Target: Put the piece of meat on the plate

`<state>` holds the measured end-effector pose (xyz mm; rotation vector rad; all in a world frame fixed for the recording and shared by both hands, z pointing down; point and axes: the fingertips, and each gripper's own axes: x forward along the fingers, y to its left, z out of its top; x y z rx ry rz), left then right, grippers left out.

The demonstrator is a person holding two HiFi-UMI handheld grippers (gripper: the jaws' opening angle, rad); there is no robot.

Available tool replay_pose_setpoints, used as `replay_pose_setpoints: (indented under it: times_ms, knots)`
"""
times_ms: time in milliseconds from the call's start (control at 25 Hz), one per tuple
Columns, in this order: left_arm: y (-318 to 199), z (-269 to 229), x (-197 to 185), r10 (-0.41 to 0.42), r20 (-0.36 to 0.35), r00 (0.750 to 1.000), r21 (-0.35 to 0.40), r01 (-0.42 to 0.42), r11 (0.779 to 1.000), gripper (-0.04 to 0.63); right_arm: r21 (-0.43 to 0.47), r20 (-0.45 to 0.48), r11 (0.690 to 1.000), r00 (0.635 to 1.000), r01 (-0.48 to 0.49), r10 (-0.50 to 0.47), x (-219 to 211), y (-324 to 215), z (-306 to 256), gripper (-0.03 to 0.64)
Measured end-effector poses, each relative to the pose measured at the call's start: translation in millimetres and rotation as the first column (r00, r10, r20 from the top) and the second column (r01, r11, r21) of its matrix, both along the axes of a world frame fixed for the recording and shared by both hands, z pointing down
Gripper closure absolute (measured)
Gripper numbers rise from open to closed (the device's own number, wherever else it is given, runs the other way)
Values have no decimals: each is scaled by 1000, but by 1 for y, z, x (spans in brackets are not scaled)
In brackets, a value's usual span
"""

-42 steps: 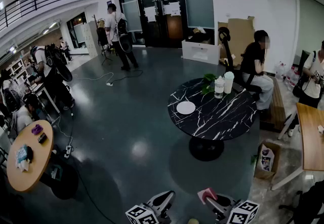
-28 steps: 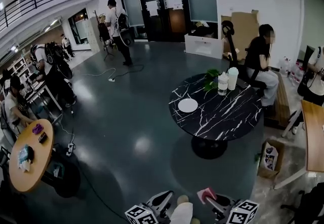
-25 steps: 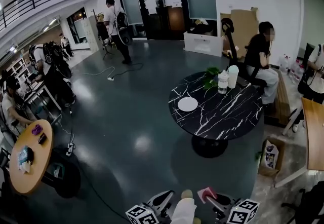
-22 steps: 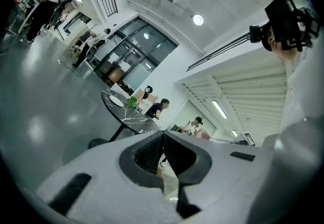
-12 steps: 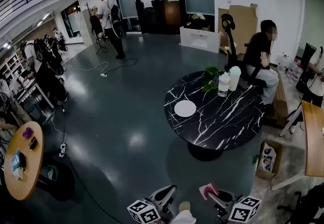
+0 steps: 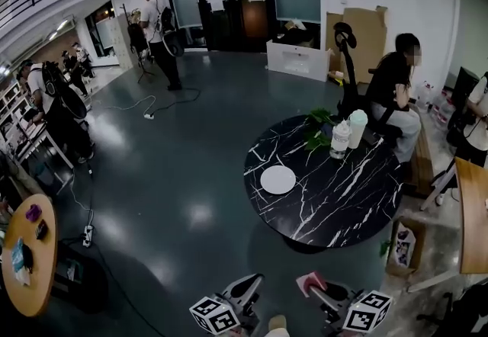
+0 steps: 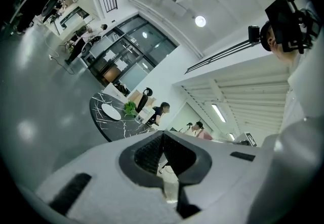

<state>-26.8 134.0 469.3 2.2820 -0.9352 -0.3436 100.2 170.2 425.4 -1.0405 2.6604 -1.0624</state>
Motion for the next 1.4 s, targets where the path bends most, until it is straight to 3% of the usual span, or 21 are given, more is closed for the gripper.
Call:
replay_pose_setpoints:
  times_ms: [480,1400]
  knots:
    - [-44,13,1,15,-4,1000,-33,-15,999,586,-56,0,997,999,-53,53,12,-42,14,526]
    - [-194,3,-9,-135,17,991,-19,135,991,586,-45,38,991,992,125,-123,0,-212,13,526]
